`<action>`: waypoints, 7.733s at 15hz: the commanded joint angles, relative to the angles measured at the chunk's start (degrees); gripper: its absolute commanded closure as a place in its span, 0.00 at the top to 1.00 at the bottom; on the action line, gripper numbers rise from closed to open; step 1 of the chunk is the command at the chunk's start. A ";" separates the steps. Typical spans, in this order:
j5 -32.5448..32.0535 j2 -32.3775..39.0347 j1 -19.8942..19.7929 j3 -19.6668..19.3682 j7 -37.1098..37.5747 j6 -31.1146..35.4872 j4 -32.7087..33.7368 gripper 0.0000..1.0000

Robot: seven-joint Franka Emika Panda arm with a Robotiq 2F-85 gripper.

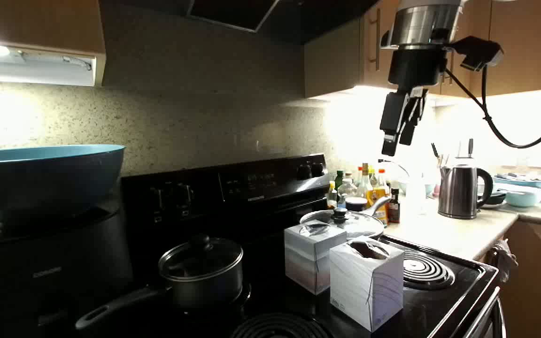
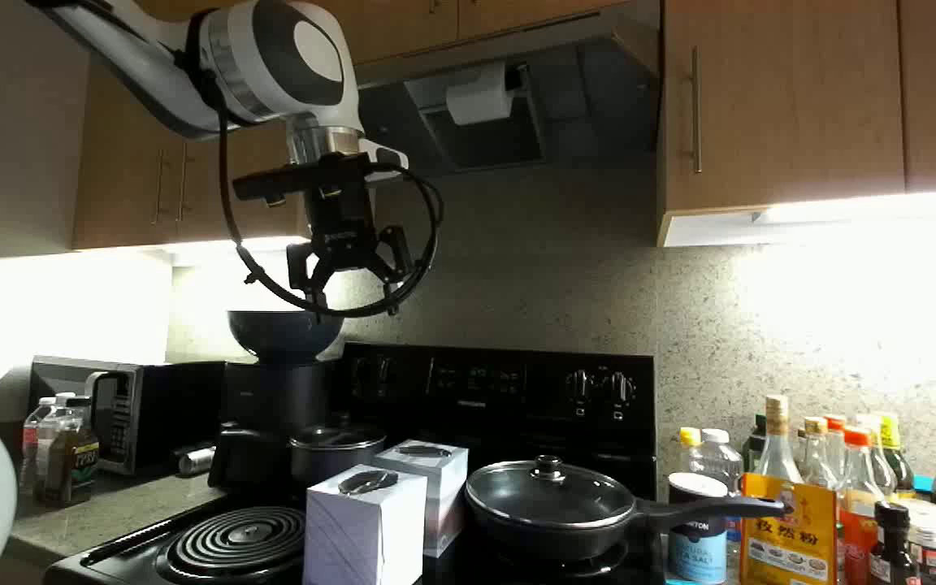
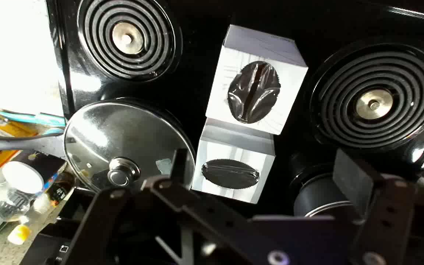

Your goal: Put the tissue dispenser over the other

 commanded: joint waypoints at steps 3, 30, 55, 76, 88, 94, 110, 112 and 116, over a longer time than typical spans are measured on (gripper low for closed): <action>-0.21 0.06 0.34 -0.24 0.19 -0.13 0.12 1.00; 1.61 38.70 1.43 -1.93 -12.99 2.58 24.70 1.00; -1.14 58.88 1.97 0.09 -9.56 2.12 34.92 0.85; -0.90 56.36 1.78 -0.70 -5.05 0.39 37.92 0.31; -0.54 60.81 2.27 1.26 -9.08 -1.34 39.65 1.00; 0.33 62.06 1.48 1.12 -9.79 -2.25 40.37 0.60; -9.54 51.25 4.73 0.69 -4.76 -10.71 39.79 0.07; -13.90 48.71 5.94 1.17 -4.48 -12.28 39.80 0.07; -19.56 44.79 7.73 2.68 -3.39 -15.77 40.17 0.07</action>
